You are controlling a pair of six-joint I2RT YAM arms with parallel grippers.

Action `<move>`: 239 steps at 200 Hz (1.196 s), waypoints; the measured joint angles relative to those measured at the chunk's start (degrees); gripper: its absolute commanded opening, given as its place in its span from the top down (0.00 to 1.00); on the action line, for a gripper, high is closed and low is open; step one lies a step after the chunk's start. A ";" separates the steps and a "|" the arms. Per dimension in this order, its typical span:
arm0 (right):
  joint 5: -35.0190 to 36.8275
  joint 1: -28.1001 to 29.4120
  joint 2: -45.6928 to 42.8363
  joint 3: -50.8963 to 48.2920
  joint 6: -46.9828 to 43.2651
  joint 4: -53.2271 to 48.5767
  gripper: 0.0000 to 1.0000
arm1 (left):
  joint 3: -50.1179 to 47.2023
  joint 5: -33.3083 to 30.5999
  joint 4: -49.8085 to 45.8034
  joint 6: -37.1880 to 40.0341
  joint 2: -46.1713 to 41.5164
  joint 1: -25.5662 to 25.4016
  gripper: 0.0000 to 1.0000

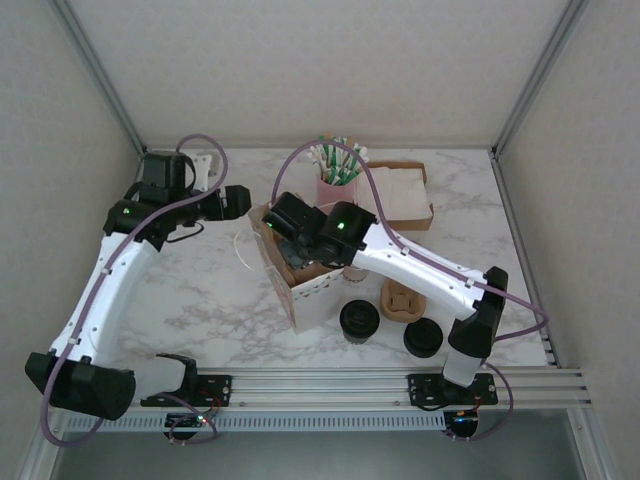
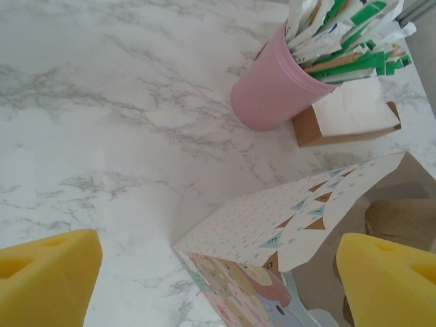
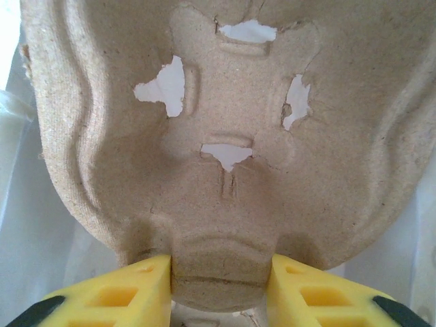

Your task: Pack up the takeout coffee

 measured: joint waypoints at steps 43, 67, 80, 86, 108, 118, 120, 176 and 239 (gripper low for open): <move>-0.17 0.00 4.48 2.97 0.22 -3.10 0.63 | -0.11 -0.90 0.35 -0.09 -0.63 0.00 0.10; -0.17 0.00 6.32 4.26 0.42 -4.81 0.63 | -0.20 -1.09 0.68 -0.09 -0.63 0.00 0.10; -0.22 0.00 6.88 4.72 0.44 -5.51 0.63 | -0.26 -1.14 0.81 -0.09 -0.66 0.00 0.10; -0.22 0.00 7.17 5.07 0.46 -6.03 0.63 | -0.35 -1.22 0.90 -0.09 -0.66 0.00 0.10; -0.87 -0.02 7.63 5.88 0.76 -7.21 0.63 | -0.90 -1.27 0.92 -0.09 -0.66 0.00 0.10; -1.27 -0.02 7.69 6.14 0.90 -7.63 0.63 | -1.07 -1.27 0.92 -0.09 -0.66 0.00 0.10; -1.29 -0.02 7.69 6.19 0.92 -7.69 0.63 | -1.11 -1.29 0.92 -0.09 -0.66 0.00 0.10; -3.02 -0.37 9.49 6.51 1.31 -8.76 0.63 | -1.70 -1.90 1.11 -0.09 -0.74 0.00 0.10; -4.55 -1.01 12.31 7.15 1.29 -9.94 0.63 | -2.43 -3.15 1.14 -0.11 -0.83 0.00 0.10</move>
